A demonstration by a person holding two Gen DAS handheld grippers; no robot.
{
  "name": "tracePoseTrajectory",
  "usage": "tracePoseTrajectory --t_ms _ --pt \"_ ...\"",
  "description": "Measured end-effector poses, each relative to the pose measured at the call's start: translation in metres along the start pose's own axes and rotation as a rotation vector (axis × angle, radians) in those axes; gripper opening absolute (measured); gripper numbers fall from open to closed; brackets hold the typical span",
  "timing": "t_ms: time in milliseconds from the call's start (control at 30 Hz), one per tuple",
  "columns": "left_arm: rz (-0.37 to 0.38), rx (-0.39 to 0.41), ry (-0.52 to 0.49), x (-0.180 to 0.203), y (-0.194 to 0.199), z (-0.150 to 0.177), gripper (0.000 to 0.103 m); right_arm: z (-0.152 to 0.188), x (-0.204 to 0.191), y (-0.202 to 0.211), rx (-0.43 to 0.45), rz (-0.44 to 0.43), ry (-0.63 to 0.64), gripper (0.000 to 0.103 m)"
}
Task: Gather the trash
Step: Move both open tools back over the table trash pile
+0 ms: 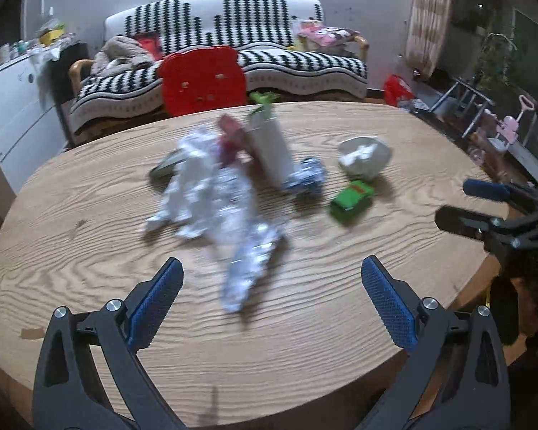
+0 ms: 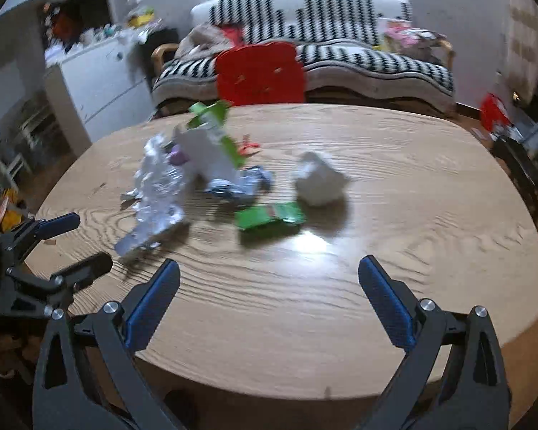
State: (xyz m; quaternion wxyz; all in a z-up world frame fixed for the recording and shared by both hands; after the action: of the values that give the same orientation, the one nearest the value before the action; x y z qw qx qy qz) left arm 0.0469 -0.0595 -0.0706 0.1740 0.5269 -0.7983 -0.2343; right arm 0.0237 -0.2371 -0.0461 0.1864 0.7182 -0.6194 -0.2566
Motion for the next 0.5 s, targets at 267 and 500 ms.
tracePoseTrajectory --t_ms 267,500 --pt "-0.029 -0.008 0.037 -0.033 -0.004 0.014 0.097 0.001 -0.019 -0.047 -0.022 -0.013 -0.001 0.096" --pt "-0.032 -0.043 0.027 -0.038 -0.034 0.029 0.097 0.003 -0.013 -0.066 -0.030 0.004 0.024 0.096"
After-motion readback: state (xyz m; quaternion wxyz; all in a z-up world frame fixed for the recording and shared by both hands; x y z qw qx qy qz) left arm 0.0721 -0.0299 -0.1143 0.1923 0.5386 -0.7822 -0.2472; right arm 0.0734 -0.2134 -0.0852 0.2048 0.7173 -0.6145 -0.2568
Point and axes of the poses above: each gripper's, at about its wrist camera, not at the fingertips, and y roughly against the way its jaws point, x to its right, z to its underside, the point moved 6 cm from there along -y, roughly the way its jaws point, and after that the axes turned 11 degrees about x, right-handed, at the moved point
